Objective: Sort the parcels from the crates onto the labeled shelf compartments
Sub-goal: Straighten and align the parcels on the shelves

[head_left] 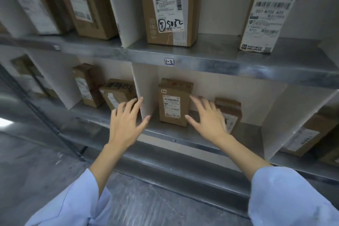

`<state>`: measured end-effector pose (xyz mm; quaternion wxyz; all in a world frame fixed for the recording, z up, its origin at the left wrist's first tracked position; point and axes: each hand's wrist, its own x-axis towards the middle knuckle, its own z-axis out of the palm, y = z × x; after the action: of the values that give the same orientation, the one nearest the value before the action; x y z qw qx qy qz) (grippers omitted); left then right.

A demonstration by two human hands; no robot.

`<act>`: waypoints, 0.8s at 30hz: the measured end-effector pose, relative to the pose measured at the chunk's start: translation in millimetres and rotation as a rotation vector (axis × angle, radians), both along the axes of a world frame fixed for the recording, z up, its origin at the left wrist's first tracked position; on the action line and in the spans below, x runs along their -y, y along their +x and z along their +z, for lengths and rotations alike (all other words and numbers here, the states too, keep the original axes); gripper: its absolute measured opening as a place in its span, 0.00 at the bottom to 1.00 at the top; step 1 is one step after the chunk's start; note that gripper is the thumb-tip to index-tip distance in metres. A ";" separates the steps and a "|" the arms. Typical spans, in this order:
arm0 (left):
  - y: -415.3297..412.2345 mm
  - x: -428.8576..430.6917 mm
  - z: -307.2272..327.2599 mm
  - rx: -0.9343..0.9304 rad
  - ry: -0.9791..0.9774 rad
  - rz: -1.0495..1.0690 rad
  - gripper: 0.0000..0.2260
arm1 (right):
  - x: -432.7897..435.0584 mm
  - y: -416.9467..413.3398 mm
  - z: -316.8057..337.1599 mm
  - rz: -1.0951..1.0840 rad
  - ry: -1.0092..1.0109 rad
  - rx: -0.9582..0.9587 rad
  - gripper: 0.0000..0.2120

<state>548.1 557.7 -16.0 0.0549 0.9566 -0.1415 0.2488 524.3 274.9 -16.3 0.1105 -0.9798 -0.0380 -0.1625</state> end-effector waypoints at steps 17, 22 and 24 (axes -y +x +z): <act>60.0 -207.7 4.4 0.008 0.083 0.240 0.33 | -241.0 80.9 -5.7 0.297 0.079 -0.015 0.34; 145.3 -267.9 3.4 -0.020 0.090 0.132 0.34 | -292.9 143.6 -22.9 0.134 0.076 -0.053 0.35; 180.0 -288.9 2.2 -0.042 0.096 0.096 0.34 | -309.5 163.1 -33.9 0.045 0.070 -0.082 0.36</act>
<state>728.1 846.6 -13.9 0.0001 0.9688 -0.1059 0.2240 687.4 584.4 -50.2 0.1497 -0.9800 -0.0498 -0.1210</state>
